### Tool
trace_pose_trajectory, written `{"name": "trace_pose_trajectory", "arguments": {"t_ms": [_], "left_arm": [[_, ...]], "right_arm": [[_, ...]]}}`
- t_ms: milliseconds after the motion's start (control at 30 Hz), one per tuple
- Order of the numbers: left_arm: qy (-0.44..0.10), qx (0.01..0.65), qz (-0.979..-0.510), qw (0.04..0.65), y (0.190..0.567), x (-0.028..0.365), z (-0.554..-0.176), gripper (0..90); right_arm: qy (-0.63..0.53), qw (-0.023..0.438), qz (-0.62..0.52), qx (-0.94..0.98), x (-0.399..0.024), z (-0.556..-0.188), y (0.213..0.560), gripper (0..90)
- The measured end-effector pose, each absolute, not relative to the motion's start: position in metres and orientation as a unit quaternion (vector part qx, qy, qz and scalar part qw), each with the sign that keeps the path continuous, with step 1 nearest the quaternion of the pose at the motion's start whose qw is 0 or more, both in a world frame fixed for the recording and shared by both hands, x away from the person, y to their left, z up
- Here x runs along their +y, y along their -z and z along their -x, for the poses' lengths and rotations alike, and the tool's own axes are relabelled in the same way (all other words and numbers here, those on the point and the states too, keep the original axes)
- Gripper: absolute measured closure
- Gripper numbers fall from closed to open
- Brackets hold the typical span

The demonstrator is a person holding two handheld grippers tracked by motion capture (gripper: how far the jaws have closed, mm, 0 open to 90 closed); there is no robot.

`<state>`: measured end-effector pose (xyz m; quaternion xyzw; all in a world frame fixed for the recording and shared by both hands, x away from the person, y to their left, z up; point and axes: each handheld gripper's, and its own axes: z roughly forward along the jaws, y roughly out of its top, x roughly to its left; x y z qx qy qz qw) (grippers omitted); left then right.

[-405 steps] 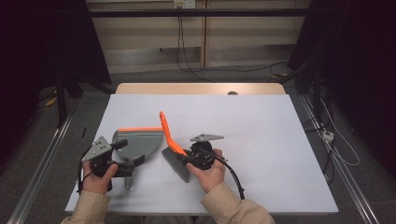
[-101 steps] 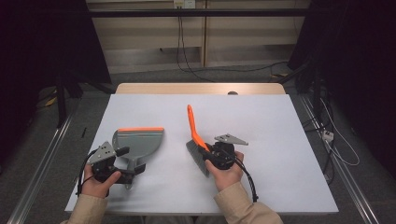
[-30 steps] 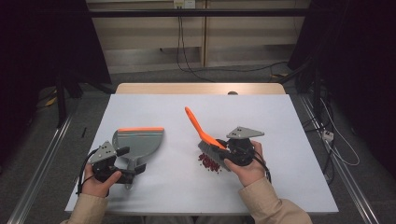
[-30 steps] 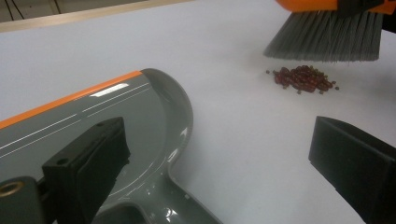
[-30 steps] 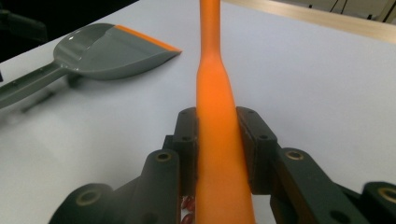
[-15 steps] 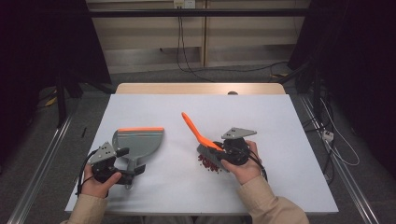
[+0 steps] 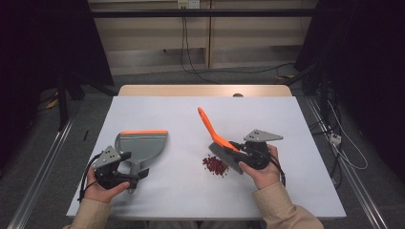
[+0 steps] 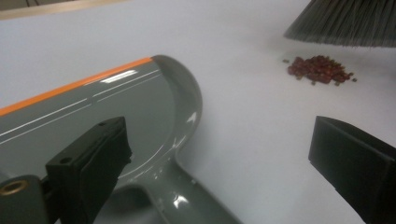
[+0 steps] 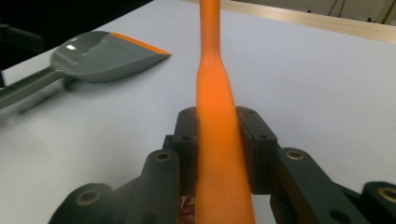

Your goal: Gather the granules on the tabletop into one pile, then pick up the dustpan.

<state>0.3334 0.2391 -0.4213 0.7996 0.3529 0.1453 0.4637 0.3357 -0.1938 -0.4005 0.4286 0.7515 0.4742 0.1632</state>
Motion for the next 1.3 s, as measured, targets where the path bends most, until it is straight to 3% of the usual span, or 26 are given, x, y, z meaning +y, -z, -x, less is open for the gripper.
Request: {"name": "trace_pose_trajectory", "arguments": {"t_ms": [333, 567, 700, 933, 1233, 1300], "left_arm": [[-0.19, 0.378, -0.814, 0.398, 0.428, 0.247, -0.33, 10.6], [-0.188, 0.414, -0.807, 0.377, 0.435, 0.258, -0.327, 12.4], [-0.187, 0.427, -0.803, 0.371, 0.435, 0.265, -0.329, 19.6], [-0.159, 0.428, -0.808, 0.372, 0.434, 0.257, -0.34, 42.9], [-0.146, 0.462, -0.805, 0.343, 0.436, 0.247, -0.352, 44.3], [-0.144, 0.464, -0.805, 0.341, 0.438, 0.246, -0.354, 50.4]], "right_arm": [[-0.484, 0.17, -0.443, 0.735, -0.204, -0.339, 0.408, 71.3], [-0.491, 0.175, -0.447, 0.727, -0.207, -0.337, 0.408, 71.3], [-0.492, 0.177, -0.451, 0.723, -0.211, -0.335, 0.408, 71.3], [-0.495, 0.178, -0.453, 0.72, -0.213, -0.334, 0.408, 71.3], [-0.501, 0.181, -0.456, 0.714, -0.215, -0.334, 0.405, 71.3], [-0.499, 0.182, -0.455, 0.715, -0.215, -0.334, 0.406, 71.3]]}}
